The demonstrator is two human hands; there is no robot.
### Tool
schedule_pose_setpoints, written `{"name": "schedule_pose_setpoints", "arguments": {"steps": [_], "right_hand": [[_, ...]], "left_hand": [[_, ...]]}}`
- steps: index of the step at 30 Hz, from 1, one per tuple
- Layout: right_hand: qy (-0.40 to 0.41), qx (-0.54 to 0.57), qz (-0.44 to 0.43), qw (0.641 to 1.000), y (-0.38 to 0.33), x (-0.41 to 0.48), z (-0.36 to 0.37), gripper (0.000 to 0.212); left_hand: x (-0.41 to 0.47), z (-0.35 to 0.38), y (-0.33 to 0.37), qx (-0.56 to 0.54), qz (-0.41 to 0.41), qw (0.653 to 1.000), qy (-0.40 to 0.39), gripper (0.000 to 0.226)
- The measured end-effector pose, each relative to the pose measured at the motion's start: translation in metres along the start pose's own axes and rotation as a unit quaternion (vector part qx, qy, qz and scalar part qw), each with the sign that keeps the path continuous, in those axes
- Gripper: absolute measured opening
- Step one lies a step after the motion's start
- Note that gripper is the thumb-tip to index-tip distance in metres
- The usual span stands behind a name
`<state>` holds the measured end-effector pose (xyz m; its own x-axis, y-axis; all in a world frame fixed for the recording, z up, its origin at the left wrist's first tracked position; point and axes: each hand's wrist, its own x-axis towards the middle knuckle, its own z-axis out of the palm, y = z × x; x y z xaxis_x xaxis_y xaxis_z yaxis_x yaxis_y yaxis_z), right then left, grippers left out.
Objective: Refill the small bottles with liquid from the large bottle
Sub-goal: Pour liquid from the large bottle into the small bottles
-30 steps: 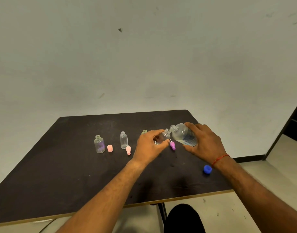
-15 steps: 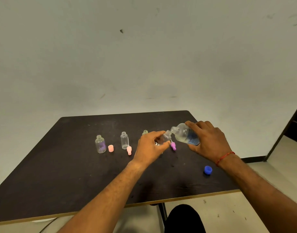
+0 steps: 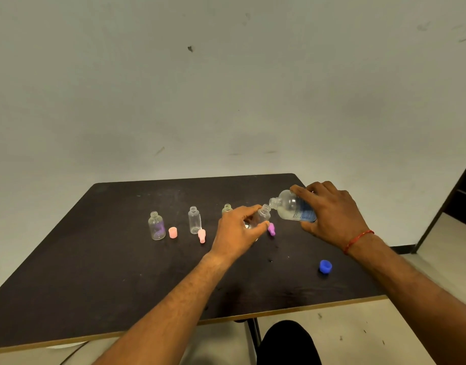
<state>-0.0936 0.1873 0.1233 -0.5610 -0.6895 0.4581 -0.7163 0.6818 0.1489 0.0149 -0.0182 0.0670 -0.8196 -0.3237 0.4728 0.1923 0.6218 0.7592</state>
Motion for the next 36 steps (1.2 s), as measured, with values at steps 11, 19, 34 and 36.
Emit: {"name": "schedule_pose_setpoints", "arguments": {"steps": [11, 19, 34, 36], "right_hand": [[-0.001, -0.012, -0.011, 1.000, -0.0006, 0.0041, -0.0051, 0.083], [0.001, -0.013, -0.014, 1.000, -0.0001, 0.0056, -0.0063, 0.085], [0.009, -0.018, -0.017, 1.000, 0.0016, 0.0064, -0.0089, 0.084], [0.007, -0.018, -0.016, 1.000, 0.0016, 0.0065, -0.0088, 0.083]], "left_hand": [[0.0005, 0.0009, -0.0028, 0.001, -0.004, 1.000, 0.004, 0.043], [0.0000, 0.0002, 0.0006, -0.010, -0.001, 1.000, 0.010, 0.035], [0.0005, 0.0025, 0.0021, -0.020, -0.006, 1.000, 0.019, 0.032], [0.0005, 0.0026, 0.0022, -0.022, -0.005, 1.000, 0.021, 0.031]]}}
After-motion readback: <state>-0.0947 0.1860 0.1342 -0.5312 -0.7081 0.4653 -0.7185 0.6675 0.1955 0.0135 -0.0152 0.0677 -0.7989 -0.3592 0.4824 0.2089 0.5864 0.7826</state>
